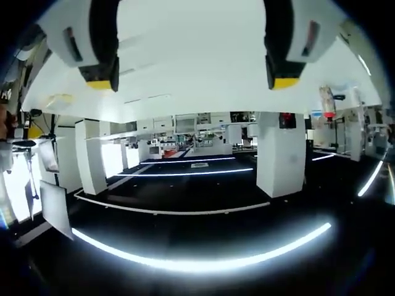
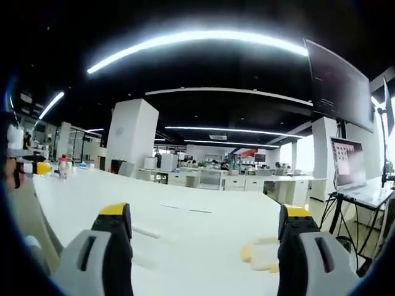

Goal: Snap each plastic latch of the storage box into its locked position after aligning the lid with the box until every specified latch is closed and the lid sits flush.

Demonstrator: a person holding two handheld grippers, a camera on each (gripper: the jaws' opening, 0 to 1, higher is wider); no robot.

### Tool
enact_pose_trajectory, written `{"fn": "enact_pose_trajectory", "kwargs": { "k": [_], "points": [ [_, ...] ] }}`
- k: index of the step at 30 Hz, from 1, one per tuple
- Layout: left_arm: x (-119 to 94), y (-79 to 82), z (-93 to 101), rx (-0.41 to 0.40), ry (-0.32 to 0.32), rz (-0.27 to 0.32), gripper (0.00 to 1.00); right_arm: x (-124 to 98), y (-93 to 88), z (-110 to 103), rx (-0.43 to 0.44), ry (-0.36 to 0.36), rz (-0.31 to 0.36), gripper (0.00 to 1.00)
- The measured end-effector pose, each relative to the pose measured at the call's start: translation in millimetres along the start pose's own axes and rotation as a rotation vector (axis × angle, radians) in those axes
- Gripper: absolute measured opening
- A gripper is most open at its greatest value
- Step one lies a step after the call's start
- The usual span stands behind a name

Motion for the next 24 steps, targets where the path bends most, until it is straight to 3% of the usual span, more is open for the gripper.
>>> {"fn": "enact_pose_trajectory", "kwargs": {
  "k": [24],
  "points": [
    [0.5,-1.1,2.4,0.023,-0.004,0.0,0.99,-1.1,3.0,0.4,-0.004,0.026,0.02,1.0]
  ]
}}
Point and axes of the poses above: the point that each gripper's makers call its tool centre point, and the gripper's own axes: x roughly forward along the fingers, z roughly to its right, y roughly out of its top, the point moved 1 cm from there along -x, roughly backward along the fingers, and after that the axes turned 5 degrees about -z, right-handed, at the moved point
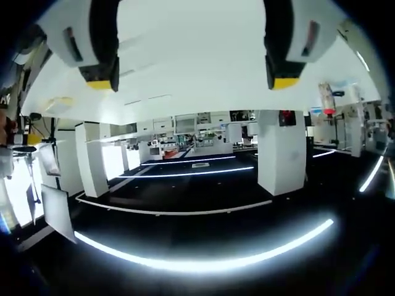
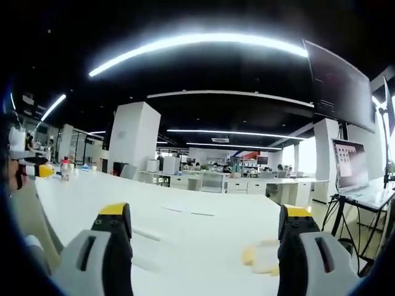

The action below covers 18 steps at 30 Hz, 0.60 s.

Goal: Snap each plastic latch of the storage box into its locked position after aligning the lid with the box until every specified latch is closed and the lid sits flush.

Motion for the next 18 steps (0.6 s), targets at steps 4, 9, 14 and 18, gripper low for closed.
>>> {"fn": "enact_pose_trajectory", "kwargs": {
  "k": [4,9,14,18],
  "points": [
    [2.0,-2.7,5.0,-0.007,-0.029,-0.009,0.98,-0.6,0.9,2.6,-0.005,-0.003,0.006,1.0],
    [3.6,-4.6,8.9,-0.011,-0.043,-0.016,0.98,-1.3,1.7,6.4,-0.007,-0.013,0.01,1.0],
    [3.9,-5.7,9.4,-0.006,-0.055,-0.022,0.98,-1.1,0.8,10.2,-0.006,-0.021,0.005,1.0],
    [3.9,-4.8,10.9,-0.006,-0.062,-0.017,0.97,-1.2,0.7,13.2,-0.003,-0.029,0.004,1.0]
  ]
}}
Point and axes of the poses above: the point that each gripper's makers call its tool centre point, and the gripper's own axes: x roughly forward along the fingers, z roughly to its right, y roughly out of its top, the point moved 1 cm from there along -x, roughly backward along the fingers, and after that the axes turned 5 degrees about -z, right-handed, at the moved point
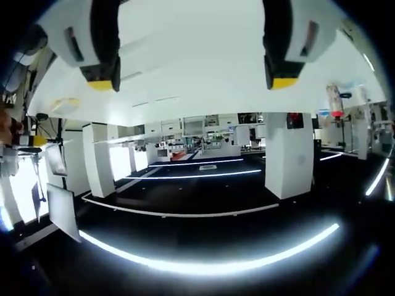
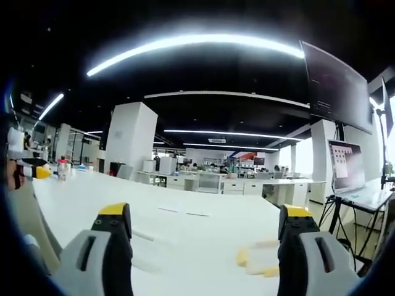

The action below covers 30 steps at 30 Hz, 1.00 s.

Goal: Snap each plastic latch of the storage box into its locked position after aligning the lid with the box until every specified latch is closed and the lid sits flush.

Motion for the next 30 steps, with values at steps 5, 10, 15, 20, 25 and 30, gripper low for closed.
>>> {"fn": "enact_pose_trajectory", "kwargs": {
  "k": [5,10,15,20,25,30],
  "points": [
    [0.4,0.6,0.1,-0.002,-0.003,0.004,0.96,1.1,-1.7,2.0,0.001,0.0,-0.006,1.0],
    [2.7,-0.1,4.7,-0.004,-0.021,0.0,0.95,2.2,-3.7,3.2,-0.002,0.006,-0.016,1.0],
    [5.1,-0.1,7.8,-0.019,-0.04,0.007,0.95,3.5,-4.1,3.2,-0.005,0.007,-0.02,1.0],
    [8.5,-2.2,15.7,-0.019,-0.063,0.002,0.94,4.5,-4.2,1.9,-0.002,0.006,-0.019,1.0],
    [10.1,-4.8,25.4,-0.013,-0.087,-0.01,0.94,5.7,-6.5,0.0,-0.004,0.007,-0.026,1.0],
    [11.2,-6.0,27.5,-0.013,-0.093,-0.013,0.94,3.8,-6.5,4.6,-0.003,-0.001,-0.027,1.0]
  ]
}}
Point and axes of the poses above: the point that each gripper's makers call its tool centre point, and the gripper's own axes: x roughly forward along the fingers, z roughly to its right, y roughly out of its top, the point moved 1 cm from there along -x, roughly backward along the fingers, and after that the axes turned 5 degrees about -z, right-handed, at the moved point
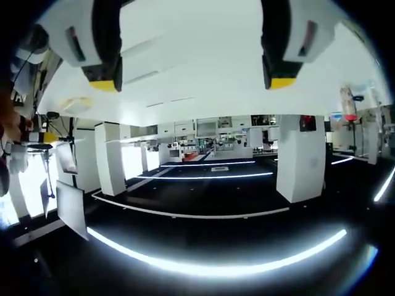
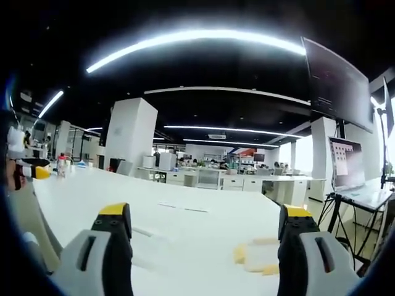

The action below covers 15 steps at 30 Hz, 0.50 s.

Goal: Snap each plastic latch of the storage box into its locked position after aligning the lid with the box until every specified latch is closed and the lid sits flush.

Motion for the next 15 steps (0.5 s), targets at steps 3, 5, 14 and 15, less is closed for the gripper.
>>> {"fn": "enact_pose_trajectory", "kwargs": {
  "k": [3,5,14,15],
  "points": [
    [1.4,-0.9,1.9,0.0,-0.003,-0.001,0.94,-1.8,2.2,4.2,-0.001,-0.011,0.009,1.0],
    [2.8,-2.2,3.5,0.003,-0.006,-0.005,0.94,-2.2,2.7,7.1,0.001,-0.017,0.012,1.0],
    [8.8,-5.5,18.6,0.021,-0.071,-0.003,0.92,-3.7,-1.3,31.8,0.01,-0.081,0.002,1.0],
    [8.9,-5.8,19.6,0.023,-0.076,-0.005,0.92,-4.2,-1.4,34.6,0.005,-0.091,0.001,1.0]
  ]
}}
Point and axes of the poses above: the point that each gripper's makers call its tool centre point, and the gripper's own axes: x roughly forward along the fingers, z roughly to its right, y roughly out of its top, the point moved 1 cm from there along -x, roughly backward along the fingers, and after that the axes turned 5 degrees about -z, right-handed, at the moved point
